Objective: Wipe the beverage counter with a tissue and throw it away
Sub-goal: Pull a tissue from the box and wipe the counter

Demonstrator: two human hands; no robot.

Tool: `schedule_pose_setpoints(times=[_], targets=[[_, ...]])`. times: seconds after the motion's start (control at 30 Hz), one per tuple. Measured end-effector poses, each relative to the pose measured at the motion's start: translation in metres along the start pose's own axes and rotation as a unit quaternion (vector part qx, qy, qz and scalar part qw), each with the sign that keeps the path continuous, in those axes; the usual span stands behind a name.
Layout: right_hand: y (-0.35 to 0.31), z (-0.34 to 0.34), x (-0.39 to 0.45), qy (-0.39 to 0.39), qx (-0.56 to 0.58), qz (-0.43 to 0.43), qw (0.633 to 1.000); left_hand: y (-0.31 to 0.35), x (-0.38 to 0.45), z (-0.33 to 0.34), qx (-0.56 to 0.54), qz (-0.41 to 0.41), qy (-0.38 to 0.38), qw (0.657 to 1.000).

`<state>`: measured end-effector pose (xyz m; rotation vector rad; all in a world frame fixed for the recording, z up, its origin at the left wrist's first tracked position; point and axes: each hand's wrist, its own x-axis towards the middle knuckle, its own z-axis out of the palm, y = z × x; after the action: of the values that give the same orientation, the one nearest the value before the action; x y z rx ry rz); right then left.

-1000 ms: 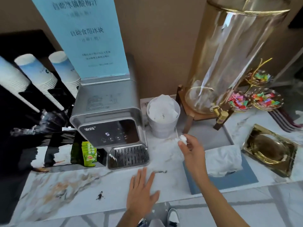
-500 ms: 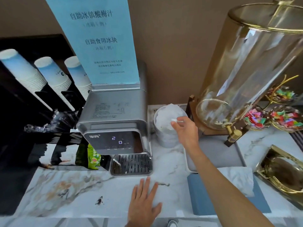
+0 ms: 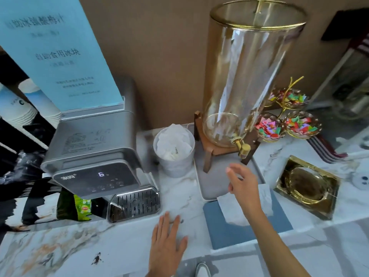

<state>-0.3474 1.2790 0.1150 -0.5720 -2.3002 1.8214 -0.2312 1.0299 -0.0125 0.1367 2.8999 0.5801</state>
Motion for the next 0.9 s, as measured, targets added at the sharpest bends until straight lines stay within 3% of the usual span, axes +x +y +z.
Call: schedule_pose_setpoints(times=[0.13,0.23,0.37,0.53,0.63,0.77,0.9], targets=[[0.039,-0.071,-0.014,0.114,-0.047,0.046,0.991,0.04,0.021,0.006,-0.09,0.012,0.04,0.995],[0.06,-0.105,-0.021,0.148,-0.085,0.072,0.983,0.08,0.04,0.005,-0.168,0.007,0.043,0.985],[0.082,-0.121,-0.024,0.124,-0.125,0.128,0.976,0.119,0.053,0.0,-0.235,-0.029,0.07,0.969],[0.091,-0.12,-0.02,0.035,-0.145,0.179,0.973,0.148,0.058,-0.002,-0.275,-0.059,0.076,0.957],[0.093,-0.115,-0.016,0.009,-0.176,0.18,0.968,0.157,0.062,-0.003,-0.259,-0.077,0.041,0.962],[0.088,-0.116,-0.014,-0.021,-0.226,0.188,0.956,0.162,0.062,-0.009,-0.229,-0.06,0.049,0.97],[0.07,-0.122,-0.018,-0.009,-0.155,0.167,0.974,0.161,0.064,-0.032,-0.372,-0.048,0.013,0.927]])
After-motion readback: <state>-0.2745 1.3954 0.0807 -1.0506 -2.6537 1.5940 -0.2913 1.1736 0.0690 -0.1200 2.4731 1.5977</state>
